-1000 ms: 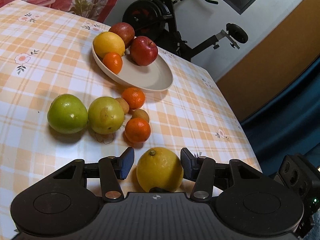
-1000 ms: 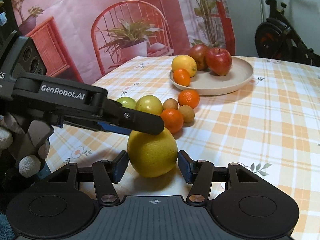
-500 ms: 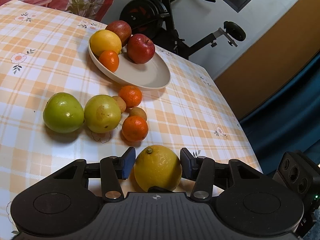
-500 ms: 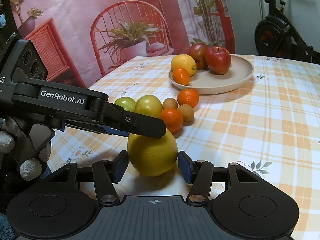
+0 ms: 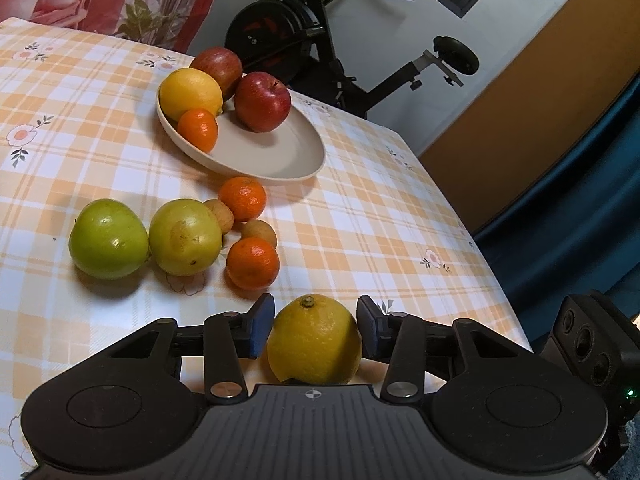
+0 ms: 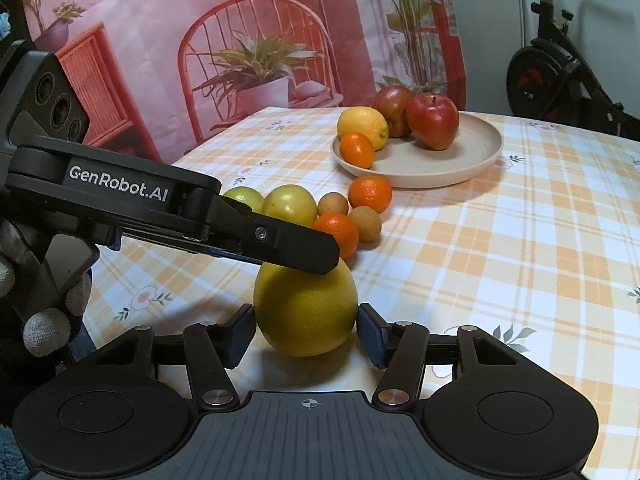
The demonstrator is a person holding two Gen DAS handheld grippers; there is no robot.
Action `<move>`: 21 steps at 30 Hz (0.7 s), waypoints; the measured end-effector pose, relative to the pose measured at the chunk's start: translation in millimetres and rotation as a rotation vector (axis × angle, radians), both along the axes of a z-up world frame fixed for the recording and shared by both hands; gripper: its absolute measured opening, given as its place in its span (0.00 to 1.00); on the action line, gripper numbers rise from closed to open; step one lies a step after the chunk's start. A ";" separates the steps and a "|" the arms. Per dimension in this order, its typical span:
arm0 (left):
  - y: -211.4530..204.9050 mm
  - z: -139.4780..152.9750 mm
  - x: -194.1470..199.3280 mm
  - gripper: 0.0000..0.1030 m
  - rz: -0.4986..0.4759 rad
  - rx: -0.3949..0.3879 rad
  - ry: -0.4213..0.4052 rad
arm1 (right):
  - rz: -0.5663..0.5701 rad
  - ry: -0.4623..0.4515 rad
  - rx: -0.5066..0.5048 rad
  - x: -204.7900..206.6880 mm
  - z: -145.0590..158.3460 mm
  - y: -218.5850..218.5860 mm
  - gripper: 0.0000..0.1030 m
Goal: Organize fruits
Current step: 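Hold the grapefruit in the right tool while the left tool presses onto its top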
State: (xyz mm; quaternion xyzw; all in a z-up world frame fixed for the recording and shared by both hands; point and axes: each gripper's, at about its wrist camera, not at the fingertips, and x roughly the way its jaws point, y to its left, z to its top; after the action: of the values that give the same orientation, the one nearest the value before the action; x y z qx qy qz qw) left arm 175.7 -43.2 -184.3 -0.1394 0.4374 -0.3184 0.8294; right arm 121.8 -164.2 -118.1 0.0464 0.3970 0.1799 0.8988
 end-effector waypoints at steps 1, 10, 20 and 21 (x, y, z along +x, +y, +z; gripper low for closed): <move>-0.5 -0.4 0.3 0.46 0.000 0.000 0.000 | 0.000 0.000 0.002 0.3 0.0 -0.1 0.50; 0.5 -1.0 -0.3 0.46 0.000 -0.001 -0.002 | 0.001 0.003 -0.003 0.0 0.2 0.9 0.50; 0.5 -1.4 -0.7 0.47 0.001 -0.002 -0.003 | 0.003 0.009 -0.005 -0.7 -0.2 0.8 0.50; 0.5 -1.4 -0.8 0.47 0.001 -0.001 -0.003 | 0.004 0.010 -0.005 -0.9 -0.3 0.9 0.50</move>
State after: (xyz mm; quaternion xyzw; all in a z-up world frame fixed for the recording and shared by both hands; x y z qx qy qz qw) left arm 174.9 -42.7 -185.6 -0.1395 0.4358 -0.3185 0.8302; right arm 120.9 -163.3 -118.4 0.0442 0.4019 0.1805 0.8966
